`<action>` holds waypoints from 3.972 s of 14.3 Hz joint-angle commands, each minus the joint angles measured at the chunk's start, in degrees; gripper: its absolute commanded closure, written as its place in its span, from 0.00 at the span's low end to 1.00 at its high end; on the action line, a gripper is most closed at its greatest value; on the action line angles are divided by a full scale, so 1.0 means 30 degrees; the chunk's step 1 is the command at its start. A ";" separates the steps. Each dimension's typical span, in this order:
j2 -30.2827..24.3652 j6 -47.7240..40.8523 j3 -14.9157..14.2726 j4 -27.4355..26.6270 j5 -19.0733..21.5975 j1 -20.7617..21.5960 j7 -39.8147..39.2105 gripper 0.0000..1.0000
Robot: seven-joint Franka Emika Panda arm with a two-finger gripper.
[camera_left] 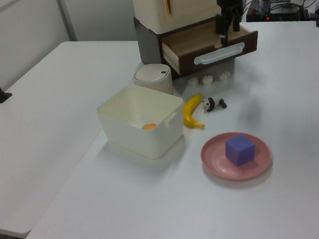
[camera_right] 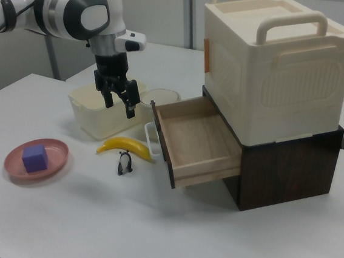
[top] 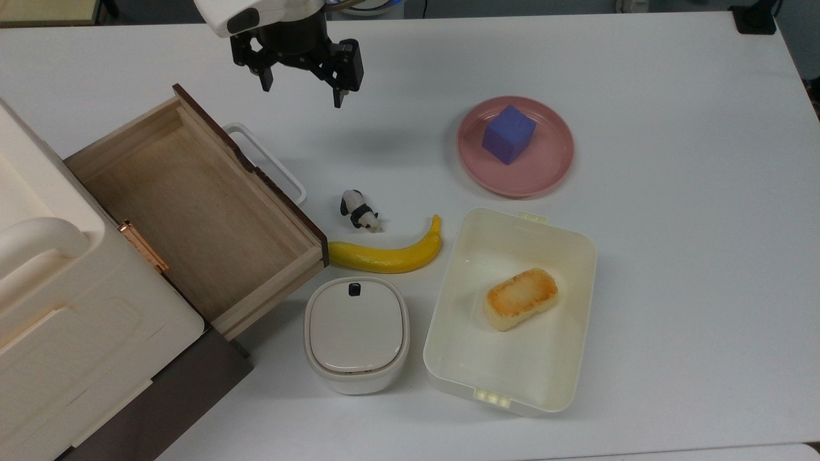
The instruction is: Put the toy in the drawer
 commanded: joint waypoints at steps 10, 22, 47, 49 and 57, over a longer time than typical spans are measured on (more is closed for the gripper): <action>-0.0237 -0.0421 -0.0357 0.0046 0.0102 0.0095 0.0544 0.00; -0.0178 -0.0304 -0.0299 -0.0100 0.0160 0.0124 0.0397 0.00; 0.0465 -0.0246 -0.0211 -0.1242 -0.1123 0.1059 -0.5457 0.00; 0.0992 -0.0216 -0.0269 -0.1301 -0.1626 0.1558 -0.7007 0.00; 0.1870 0.3558 -0.0328 -0.2883 -0.2268 0.2233 -0.8538 0.10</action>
